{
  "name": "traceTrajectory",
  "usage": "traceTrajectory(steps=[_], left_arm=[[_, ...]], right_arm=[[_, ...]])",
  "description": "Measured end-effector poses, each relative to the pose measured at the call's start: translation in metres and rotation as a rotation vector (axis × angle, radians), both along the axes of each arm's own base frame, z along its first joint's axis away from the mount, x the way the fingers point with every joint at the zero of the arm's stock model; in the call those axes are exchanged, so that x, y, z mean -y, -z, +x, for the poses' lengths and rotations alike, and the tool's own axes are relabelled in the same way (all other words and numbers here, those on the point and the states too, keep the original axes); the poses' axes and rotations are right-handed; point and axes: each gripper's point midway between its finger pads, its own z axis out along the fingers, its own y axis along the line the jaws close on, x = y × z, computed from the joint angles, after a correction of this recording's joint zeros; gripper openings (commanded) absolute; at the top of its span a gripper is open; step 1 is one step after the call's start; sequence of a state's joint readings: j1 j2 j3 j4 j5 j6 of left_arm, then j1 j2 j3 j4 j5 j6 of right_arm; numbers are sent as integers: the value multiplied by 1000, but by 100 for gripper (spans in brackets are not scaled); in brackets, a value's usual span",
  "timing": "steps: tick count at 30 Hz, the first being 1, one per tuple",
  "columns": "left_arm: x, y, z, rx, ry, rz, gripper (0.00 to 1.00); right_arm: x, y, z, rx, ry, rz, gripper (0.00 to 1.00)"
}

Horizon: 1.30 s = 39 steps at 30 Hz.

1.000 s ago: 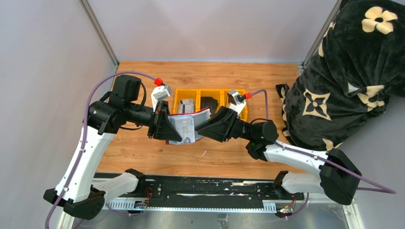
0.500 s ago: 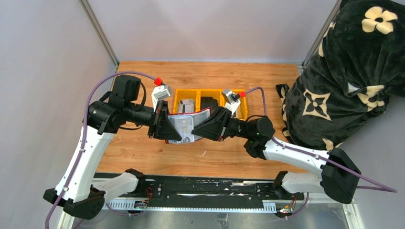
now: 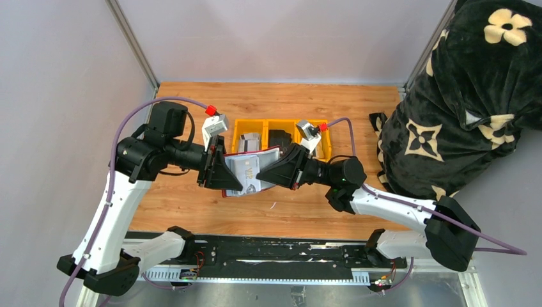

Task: Take the credit cards out of the card holder
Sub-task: Remove the credit card from the card holder.

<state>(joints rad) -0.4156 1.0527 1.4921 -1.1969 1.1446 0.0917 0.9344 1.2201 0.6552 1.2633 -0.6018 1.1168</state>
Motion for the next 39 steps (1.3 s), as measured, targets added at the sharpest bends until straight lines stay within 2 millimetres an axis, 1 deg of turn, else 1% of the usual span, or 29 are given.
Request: traceTrajectory(steps=[4,7,12,15,19,23,30,31,32,33,34,35,36,37,38,39], left_arm=[[1,-5,-5,6,29,-30,28],[1,-8,-8,7,52,-50,25],[2,-9,-11,3,74,-69,19],[3,-10,-11,7,80,-76,13],[4,-10,-9,1,85,-80,0],[3,-11,-8,-10,82,-87,0],[2,-14,-9,-18,88,-103,0],[2,-14,-9,-18,88,-103,0],[2,-14,-9,-18,88,-102,0],[2,-14,-9,-18,87,-102,0],[2,-14,-8,-18,86,-101,0],[2,-14,-8,-17,83,-99,0],[2,-12,-6,-15,75,-92,0],[2,-11,-5,-13,67,-86,0],[1,-10,-3,-12,55,-78,0],[1,-9,-1,-10,44,-70,0]], right_arm=[[5,0,-1,-14,-3,8,0],[9,2,-2,-27,-8,17,0],[15,0,-7,-24,-16,39,0],[17,-2,-9,-19,-17,47,0],[21,-2,-10,-16,-11,61,0],[25,-2,-11,-14,0,82,0],[32,-10,-14,2,7,110,1],[32,-10,-14,2,7,110,16],[32,-10,-14,2,6,110,29],[32,-9,-14,3,8,109,39],[32,-9,-14,-4,4,109,45],[31,-10,-14,-4,3,110,54],[30,-10,-14,-1,3,112,59],[29,-11,-14,-4,-1,112,60],[28,-12,-14,0,-3,113,60],[27,-13,-13,0,-5,114,57]])
